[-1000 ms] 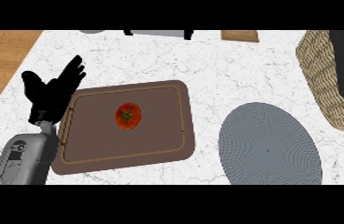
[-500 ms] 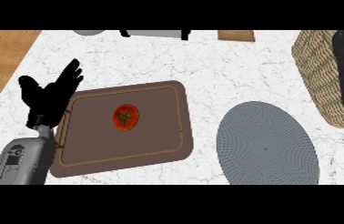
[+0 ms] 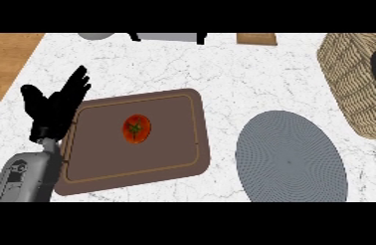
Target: Pick the squash from the placemat and place it in the basket
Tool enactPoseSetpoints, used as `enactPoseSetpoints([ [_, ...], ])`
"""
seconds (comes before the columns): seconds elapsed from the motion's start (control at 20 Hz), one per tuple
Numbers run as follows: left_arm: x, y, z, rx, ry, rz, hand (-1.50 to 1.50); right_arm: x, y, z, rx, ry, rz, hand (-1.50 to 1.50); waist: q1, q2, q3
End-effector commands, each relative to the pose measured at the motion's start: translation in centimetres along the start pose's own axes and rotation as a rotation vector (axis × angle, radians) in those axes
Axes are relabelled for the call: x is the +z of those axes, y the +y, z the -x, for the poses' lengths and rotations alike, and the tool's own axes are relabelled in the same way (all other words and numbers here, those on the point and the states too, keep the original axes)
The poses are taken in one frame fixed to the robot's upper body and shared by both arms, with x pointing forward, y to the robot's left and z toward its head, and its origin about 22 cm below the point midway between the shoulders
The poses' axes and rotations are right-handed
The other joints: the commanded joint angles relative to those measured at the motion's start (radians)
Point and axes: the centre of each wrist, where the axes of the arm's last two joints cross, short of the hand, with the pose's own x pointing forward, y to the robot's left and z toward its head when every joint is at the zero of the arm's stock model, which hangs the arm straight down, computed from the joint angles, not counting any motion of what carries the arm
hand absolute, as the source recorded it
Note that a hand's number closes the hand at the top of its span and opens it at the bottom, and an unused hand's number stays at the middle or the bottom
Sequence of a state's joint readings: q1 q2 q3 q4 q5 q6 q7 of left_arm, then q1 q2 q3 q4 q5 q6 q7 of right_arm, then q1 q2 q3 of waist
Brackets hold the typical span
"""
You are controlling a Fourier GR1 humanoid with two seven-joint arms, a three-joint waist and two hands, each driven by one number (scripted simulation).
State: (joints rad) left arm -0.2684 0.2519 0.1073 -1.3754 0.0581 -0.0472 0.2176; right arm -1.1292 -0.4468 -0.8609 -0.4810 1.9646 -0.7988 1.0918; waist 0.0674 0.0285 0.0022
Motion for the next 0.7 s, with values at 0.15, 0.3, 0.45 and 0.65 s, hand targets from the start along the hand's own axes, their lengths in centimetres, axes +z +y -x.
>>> enactPoseSetpoints([
  [0.15,0.6,0.8,0.2,-0.001,0.012,0.003,0.00,0.1,-0.2,-0.3,-0.178,0.108,0.075,-1.50,-0.008,-0.009,-0.001],
  [0.3,0.0,0.6,-0.3,-0.009,0.009,-0.014,0.00,-1.0,-1.8,-1.4,-0.334,0.187,0.157,-1.50,-0.013,-0.008,-0.001],
  [0.45,0.7,1.7,1.2,-0.013,0.031,-0.041,0.00,-3.2,-3.0,-0.9,-0.445,0.260,0.238,-1.50,-0.038,-0.021,-0.002],
  [0.65,1.3,1.5,1.8,0.004,0.056,-0.057,0.00,-0.2,-2.0,1.2,-0.511,0.294,0.265,-1.50,-0.065,-0.037,-0.003],
])
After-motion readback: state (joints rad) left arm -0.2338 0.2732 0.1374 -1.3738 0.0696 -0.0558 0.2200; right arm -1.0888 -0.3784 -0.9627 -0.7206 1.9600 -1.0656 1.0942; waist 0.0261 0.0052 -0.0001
